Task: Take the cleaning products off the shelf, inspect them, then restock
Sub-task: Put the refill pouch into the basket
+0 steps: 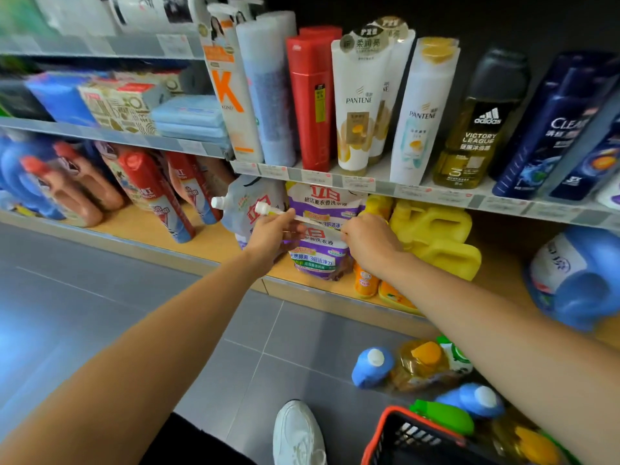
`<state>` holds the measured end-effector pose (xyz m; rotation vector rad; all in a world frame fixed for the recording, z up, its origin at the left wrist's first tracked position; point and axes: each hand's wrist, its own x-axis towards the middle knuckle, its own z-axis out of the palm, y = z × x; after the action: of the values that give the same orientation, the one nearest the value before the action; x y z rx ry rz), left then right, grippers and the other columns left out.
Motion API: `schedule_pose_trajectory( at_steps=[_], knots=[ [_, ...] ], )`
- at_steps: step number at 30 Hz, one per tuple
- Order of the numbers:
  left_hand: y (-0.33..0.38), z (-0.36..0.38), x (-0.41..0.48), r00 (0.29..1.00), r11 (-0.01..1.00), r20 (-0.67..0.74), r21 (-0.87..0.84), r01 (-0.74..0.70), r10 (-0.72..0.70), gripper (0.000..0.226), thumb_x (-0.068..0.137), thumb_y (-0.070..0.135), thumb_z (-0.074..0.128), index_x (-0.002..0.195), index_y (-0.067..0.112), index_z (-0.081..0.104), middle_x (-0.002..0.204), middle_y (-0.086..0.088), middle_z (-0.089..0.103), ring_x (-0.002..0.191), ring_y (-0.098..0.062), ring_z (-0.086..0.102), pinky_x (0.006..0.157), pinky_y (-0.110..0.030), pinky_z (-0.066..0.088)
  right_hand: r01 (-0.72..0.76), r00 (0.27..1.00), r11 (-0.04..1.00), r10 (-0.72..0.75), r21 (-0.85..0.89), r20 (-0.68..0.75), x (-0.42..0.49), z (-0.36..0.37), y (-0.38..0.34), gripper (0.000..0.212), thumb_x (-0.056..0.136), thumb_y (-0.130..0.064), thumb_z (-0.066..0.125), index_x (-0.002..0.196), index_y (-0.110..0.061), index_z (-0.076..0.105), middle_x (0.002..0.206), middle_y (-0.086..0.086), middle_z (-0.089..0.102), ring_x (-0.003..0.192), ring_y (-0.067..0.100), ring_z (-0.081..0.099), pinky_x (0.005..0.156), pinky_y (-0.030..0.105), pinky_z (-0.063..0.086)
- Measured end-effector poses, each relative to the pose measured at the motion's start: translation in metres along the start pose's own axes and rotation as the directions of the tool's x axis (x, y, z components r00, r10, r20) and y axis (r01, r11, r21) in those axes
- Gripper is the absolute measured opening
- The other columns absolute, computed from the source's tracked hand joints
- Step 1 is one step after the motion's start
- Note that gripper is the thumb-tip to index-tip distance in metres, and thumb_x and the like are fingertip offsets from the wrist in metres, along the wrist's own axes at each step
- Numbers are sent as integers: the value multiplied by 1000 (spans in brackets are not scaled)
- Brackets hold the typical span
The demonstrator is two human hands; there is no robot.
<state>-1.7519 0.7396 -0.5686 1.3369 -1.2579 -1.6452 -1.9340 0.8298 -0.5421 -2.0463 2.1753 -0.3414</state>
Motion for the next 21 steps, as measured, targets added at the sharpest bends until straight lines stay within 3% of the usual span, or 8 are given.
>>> schedule_pose_trajectory(
  at_steps=[2, 4, 7, 9, 12, 14, 17, 21],
  knots=[
    [-8, -9, 1, 999, 1000, -53, -27, -13, 12, 32, 101, 36, 55, 85, 12, 70, 73, -1, 74, 68, -12, 71, 58, -21, 57, 26, 997, 999, -23, 41, -72, -4, 2, 1, 32, 94, -25, 68, 122, -10, 64, 123, 14, 67, 112, 31, 60, 90, 41, 56],
    [-14, -21, 4, 970, 998, -235, 18, -65, 67, 29, 98, 31, 58, 79, 13, 68, 67, -1, 69, 65, -14, 66, 56, -22, 54, 66, 989, 995, -56, 70, -135, -8, 3, 2, 37, 94, -24, 68, 127, -9, 62, 124, 13, 67, 114, 29, 59, 92, 41, 54],
    [-16, -46, 10, 795, 973, -572, 211, -96, 203, 15, 86, 30, 68, 83, 20, 57, 82, 1, 63, 78, -21, 61, 61, -26, 45, 120, 975, 993, -120, -10, -186, -13, 5, 5, 41, 92, -31, 69, 128, -11, 62, 123, 8, 68, 114, 26, 56, 91, 37, 48],
    [-14, -63, 17, 693, 959, -677, 273, -76, 247, 35, 79, 33, 77, 100, 20, 51, 104, -1, 56, 88, -23, 56, 74, -30, 45, 137, 965, 983, -160, -121, -206, -12, 4, 7, 43, 91, -37, 69, 127, -14, 62, 121, 5, 70, 112, 25, 55, 90, 33, 42],
    [-7, -84, 31, 769, 932, -599, 361, 12, 222, 47, 83, 37, 79, 119, 14, 57, 115, -4, 57, 95, -21, 54, 84, -36, 48, 148, 968, 974, -178, -171, -176, -9, 2, 10, 44, 91, -40, 68, 130, -21, 61, 123, 1, 69, 112, 23, 53, 85, 31, 33],
    [-3, -94, 35, 824, 874, -520, 482, 66, 225, 22, 92, 35, 70, 90, 13, 68, 89, -8, 64, 72, -25, 54, 66, -34, 47, 137, 979, 976, -159, -168, -126, -9, 1, 13, 40, 94, -42, 64, 131, -27, 59, 126, -2, 67, 112, 22, 51, 84, 31, 29],
    [3, -102, 35, 826, 761, -470, 644, 80, 311, 38, 97, 30, 64, 66, 9, 60, 70, -13, 60, 63, -31, 51, 58, -34, 41, 123, 990, 984, -131, -126, -52, -11, -1, 15, 43, 97, -44, 61, 137, -31, 55, 130, -3, 64, 115, 21, 47, 91, 36, 33],
    [12, -97, 16, 794, 622, -377, 783, -2, 477, 33, 102, 23, 58, 81, -2, 65, 81, -18, 63, 77, -37, 55, 69, -43, 44, 125, 991, 990, -121, -70, 49, -13, -5, 15, 48, 93, -47, 64, 137, -31, 52, 132, 0, 60, 120, 20, 46, 98, 39, 33]
  ],
)
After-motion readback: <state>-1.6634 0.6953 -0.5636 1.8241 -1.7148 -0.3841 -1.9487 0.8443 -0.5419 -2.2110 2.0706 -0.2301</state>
